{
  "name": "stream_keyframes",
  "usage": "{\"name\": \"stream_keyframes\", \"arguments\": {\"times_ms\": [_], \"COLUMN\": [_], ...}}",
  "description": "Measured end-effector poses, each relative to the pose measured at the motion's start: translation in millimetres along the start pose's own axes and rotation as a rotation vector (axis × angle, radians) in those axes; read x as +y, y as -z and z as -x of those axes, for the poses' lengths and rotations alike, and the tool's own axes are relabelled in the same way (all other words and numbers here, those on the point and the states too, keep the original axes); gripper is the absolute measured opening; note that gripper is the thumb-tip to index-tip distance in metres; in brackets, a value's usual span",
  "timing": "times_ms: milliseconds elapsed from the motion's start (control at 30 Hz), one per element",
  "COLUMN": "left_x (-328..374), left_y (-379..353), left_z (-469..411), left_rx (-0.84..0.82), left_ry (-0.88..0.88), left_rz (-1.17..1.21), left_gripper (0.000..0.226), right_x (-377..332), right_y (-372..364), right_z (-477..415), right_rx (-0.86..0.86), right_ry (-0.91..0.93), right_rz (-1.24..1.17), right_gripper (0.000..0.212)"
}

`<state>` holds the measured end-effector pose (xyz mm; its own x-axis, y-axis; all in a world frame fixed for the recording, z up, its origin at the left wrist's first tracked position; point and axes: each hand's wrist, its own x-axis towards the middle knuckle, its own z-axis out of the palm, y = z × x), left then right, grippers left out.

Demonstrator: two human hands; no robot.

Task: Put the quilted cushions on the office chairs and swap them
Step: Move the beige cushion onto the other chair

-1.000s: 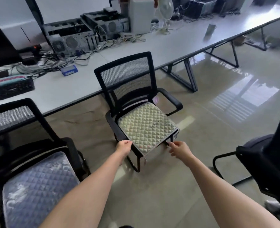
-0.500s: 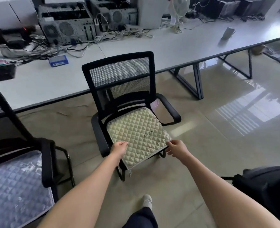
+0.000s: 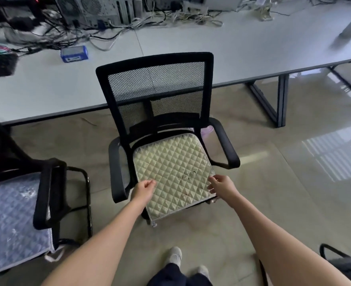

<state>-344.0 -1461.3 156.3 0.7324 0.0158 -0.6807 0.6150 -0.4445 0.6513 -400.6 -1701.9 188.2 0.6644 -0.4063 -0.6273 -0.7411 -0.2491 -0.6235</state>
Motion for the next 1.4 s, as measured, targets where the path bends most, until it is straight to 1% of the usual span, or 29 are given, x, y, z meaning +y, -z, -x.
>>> {"name": "stream_keyframes", "arguments": {"times_ms": [67, 133, 200, 267, 433, 600, 767, 833, 900, 967, 1033, 1133, 1267, 1333, 1400], "left_x": [0, -2, -6, -11, -30, -52, -75, -82, -89, -98, -105, -114, -117, -115, -112], "left_y": [-4, -7, -12, -18, -34, -44, -54, -58, -60, -61, -64, -69, -73, -73, -73], "left_z": [-5, -13, -23, -35, -70, -106, -141, -154, -168, -184, -197, -210, -218, -222, -227], "left_rx": [0.013, 0.043, 0.084, 0.116, 0.173, 0.224, 0.306, 0.381, 0.478, 0.555, 0.597, 0.652, 0.718, 0.732, 0.737], "left_ry": [-0.017, -0.028, -0.027, -0.005, 0.078, 0.095, 0.148, 0.169, 0.181, 0.193, 0.213, 0.232, 0.225, 0.241, 0.248], "left_rz": [-0.031, -0.05, -0.049, -0.052, -0.034, 0.016, 0.068, 0.091, 0.124, 0.16, 0.178, 0.185, 0.23, 0.295, 0.368], "left_gripper": [0.029, 0.028, 0.027, 0.025, 0.037, 0.038, 0.037, 0.034, 0.032, 0.038, 0.044, 0.043, 0.032, 0.027, 0.025], "right_x": [2, 6, 12, 17, 32, 49, 63, 66, 70, 76, 81, 85, 90, 88, 84], "right_y": [2, 3, 2, 2, 2, -2, -11, -16, -23, -33, -41, -51, -60, -62, -62], "right_z": [-16, -36, -56, -78, -126, -169, -210, -223, -239, -259, -274, -288, -301, -306, -307], "right_rx": [-0.02, -0.035, -0.061, -0.094, -0.135, -0.165, -0.112, -0.105, -0.071, -0.021, 0.024, 0.093, 0.176, 0.208, 0.235], "right_ry": [0.005, 0.019, 0.035, 0.045, 0.063, 0.08, 0.074, 0.054, 0.047, 0.058, 0.076, 0.075, 0.059, 0.019, -0.044], "right_rz": [0.038, 0.072, 0.11, 0.154, 0.247, 0.329, 0.294, 0.241, 0.234, 0.244, 0.257, 0.258, 0.233, 0.135, -0.024], "right_gripper": [0.019, 0.023, 0.027, 0.025, 0.019, 0.028, 0.041, 0.04, 0.049, 0.059, 0.062, 0.062, 0.054, 0.053, 0.037]}}
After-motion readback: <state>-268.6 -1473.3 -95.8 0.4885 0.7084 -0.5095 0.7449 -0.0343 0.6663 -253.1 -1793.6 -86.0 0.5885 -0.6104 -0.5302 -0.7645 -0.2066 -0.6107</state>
